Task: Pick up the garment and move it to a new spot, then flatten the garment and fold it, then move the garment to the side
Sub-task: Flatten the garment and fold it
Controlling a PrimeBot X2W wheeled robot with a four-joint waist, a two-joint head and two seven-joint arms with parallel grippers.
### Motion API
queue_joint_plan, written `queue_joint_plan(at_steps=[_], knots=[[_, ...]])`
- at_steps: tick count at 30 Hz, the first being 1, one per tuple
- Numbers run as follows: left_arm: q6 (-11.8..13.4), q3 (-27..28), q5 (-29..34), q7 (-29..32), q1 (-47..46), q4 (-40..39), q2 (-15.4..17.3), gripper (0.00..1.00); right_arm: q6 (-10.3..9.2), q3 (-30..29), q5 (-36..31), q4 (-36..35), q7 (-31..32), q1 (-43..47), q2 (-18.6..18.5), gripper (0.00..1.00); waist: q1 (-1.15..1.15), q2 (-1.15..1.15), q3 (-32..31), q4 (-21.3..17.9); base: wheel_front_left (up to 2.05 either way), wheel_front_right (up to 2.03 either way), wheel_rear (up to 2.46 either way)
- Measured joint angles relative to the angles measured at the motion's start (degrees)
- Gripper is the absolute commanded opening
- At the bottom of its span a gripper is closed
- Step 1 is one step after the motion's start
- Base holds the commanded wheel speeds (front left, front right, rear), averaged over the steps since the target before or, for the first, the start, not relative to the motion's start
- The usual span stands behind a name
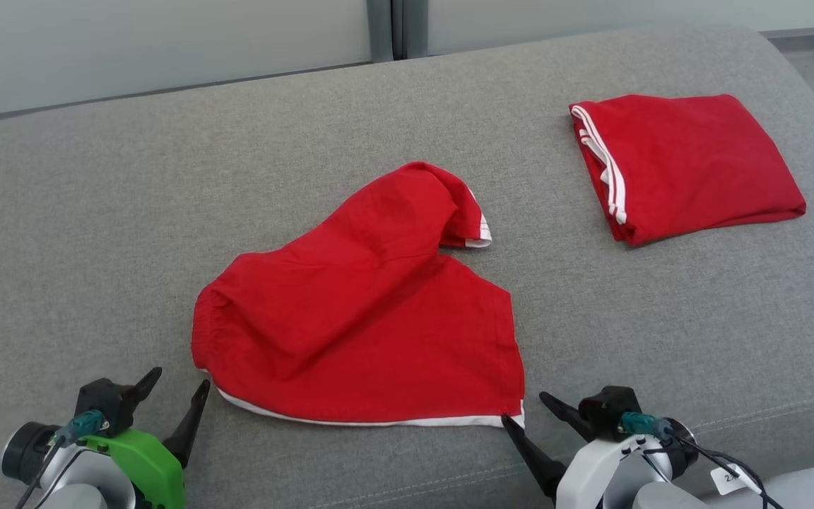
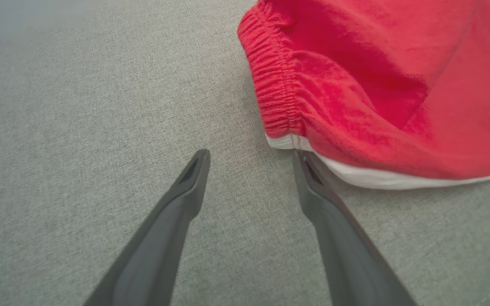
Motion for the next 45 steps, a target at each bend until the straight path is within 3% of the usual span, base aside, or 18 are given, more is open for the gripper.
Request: queue_joint_plan(at_steps=[17, 18, 19, 20, 21, 27, 45], knots=[[0.0, -11.4, -4.8, -2.0, -8.3, 6.4, 0.9, 1.00, 0.00, 8.1, 4.2, 7.0, -2.9, -5.8, 1.9, 0.99, 0.00, 0.00, 2.2, -0.9, 0.00, 0.00, 0.00], [0.0, -11.9, -5.4, -2.1, -8.8, 6.4, 0.9, 0.93, 0.00, 8.4, 4.5, 7.3, -3.1, -6.1, 2.0, 0.60, 0.00, 0.00, 2.2, -0.9, 0.00, 0.00, 0.00], [0.0, -12.6, -5.4, -2.4, -9.2, 6.4, 0.9, 0.49, 0.00, 8.7, 4.5, 7.6, -3.2, -6.4, 2.1, 0.17, 0.00, 0.00, 2.3, -0.9, 0.00, 0.00, 0.00], [0.0, -13.1, -5.5, -2.4, -9.6, 6.6, 0.9, 0.07, 0.00, 8.9, 4.5, 8.1, -3.4, -6.7, 2.2, 0.00, 0.00, 0.00, 2.4, -1.0, 0.00, 0.00, 0.00], [0.0, -13.7, -5.7, -2.5, -9.8, 6.7, 0.9, 0.00, 0.00, 9.1, 4.5, 8.4, -3.7, -7.0, 2.5, 0.00, 0.00, 0.00, 2.4, -1.0, 0.00, 0.00, 0.00], [0.0, -15.0, -5.9, -2.6, -10.8, 6.2, 0.9, 0.00, -0.03, 9.6, 4.4, 9.8, -4.6, -7.8, 3.2, 0.00, 0.00, 0.00, 2.5, -0.9, 0.00, 0.00, 0.00], [0.3, -4.6, 1.8, -2.7, -0.4, -4.5, 2.0, 0.00, -0.02, 1.4, 4.2, -0.1, -4.9, -4.1, -1.5, 0.00, 0.00, 0.00, -1.2, 0.7, 0.00, 0.00, 0.00]])
